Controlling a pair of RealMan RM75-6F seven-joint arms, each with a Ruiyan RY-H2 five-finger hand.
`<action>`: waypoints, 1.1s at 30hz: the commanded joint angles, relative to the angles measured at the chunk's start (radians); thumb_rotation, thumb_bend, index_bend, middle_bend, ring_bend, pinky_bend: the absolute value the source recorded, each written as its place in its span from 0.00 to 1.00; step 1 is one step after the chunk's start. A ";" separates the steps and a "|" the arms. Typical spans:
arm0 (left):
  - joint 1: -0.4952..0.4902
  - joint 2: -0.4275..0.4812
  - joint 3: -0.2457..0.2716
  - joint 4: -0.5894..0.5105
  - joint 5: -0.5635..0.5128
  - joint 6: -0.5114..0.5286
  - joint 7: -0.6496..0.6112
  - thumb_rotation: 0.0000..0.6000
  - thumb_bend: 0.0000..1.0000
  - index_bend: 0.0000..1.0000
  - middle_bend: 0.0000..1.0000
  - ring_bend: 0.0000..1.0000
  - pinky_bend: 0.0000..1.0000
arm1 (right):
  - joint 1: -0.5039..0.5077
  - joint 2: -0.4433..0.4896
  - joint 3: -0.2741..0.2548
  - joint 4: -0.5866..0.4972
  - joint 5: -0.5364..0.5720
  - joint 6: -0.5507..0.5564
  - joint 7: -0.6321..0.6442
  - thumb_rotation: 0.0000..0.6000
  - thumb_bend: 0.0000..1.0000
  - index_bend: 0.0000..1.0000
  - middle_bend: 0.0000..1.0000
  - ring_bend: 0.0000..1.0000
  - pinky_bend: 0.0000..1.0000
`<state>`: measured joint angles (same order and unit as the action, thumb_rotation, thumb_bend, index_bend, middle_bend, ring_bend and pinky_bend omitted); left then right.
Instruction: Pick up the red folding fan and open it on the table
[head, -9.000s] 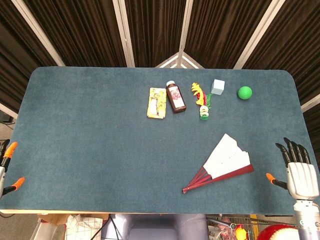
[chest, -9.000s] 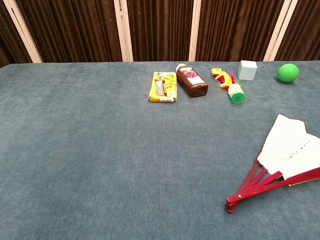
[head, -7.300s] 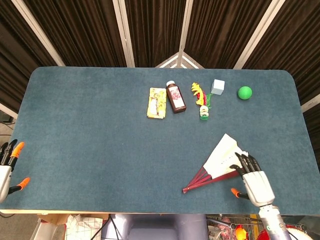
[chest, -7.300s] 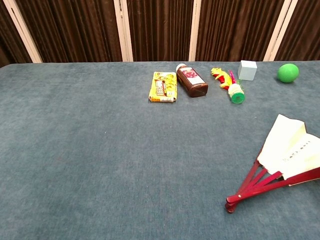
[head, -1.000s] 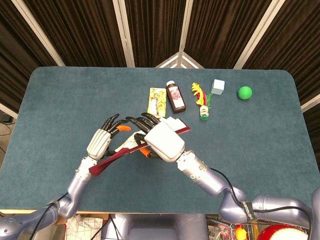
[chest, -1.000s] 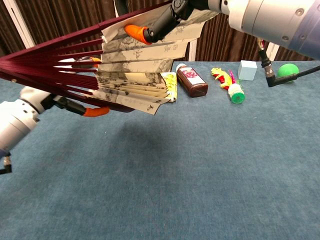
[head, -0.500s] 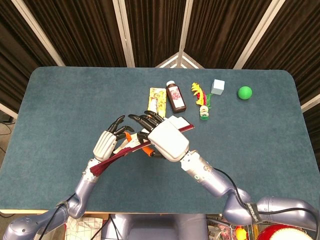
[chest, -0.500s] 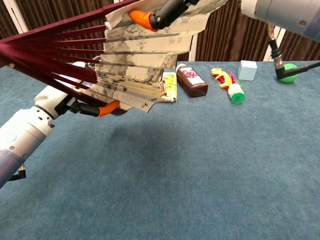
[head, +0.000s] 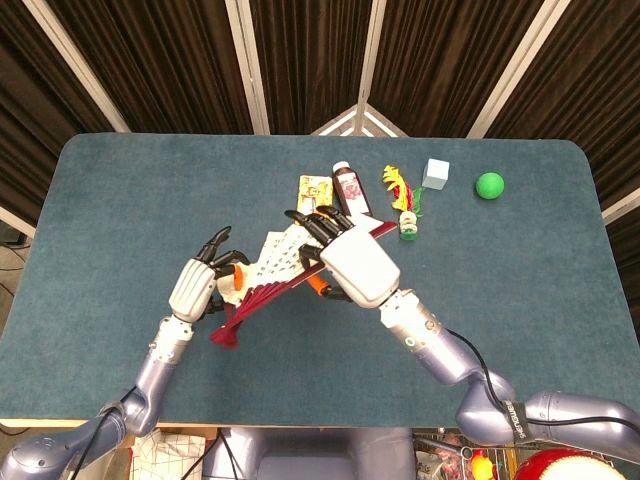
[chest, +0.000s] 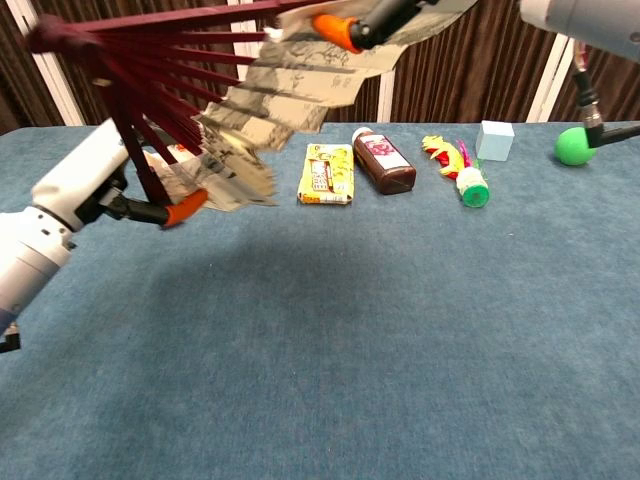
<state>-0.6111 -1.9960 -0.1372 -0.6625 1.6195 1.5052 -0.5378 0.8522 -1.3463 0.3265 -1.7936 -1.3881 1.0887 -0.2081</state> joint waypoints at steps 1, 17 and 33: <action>0.004 0.014 -0.005 0.030 -0.007 0.018 0.002 1.00 0.52 0.71 0.41 0.02 0.15 | -0.012 0.015 -0.003 0.024 0.010 0.007 0.008 1.00 0.47 0.73 0.15 0.21 0.17; 0.013 0.053 0.013 0.191 0.016 0.132 0.031 1.00 0.52 0.70 0.40 0.02 0.15 | -0.071 0.050 -0.010 0.142 0.034 0.049 0.126 1.00 0.47 0.74 0.15 0.21 0.17; -0.005 0.057 0.024 0.196 0.053 0.335 0.124 1.00 0.52 0.71 0.42 0.04 0.15 | -0.074 -0.002 -0.036 0.192 -0.004 0.079 0.108 1.00 0.43 0.60 0.14 0.14 0.06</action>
<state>-0.6064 -1.9405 -0.1091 -0.4556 1.6686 1.8248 -0.4305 0.7764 -1.3467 0.2938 -1.6003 -1.3900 1.1715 -0.0916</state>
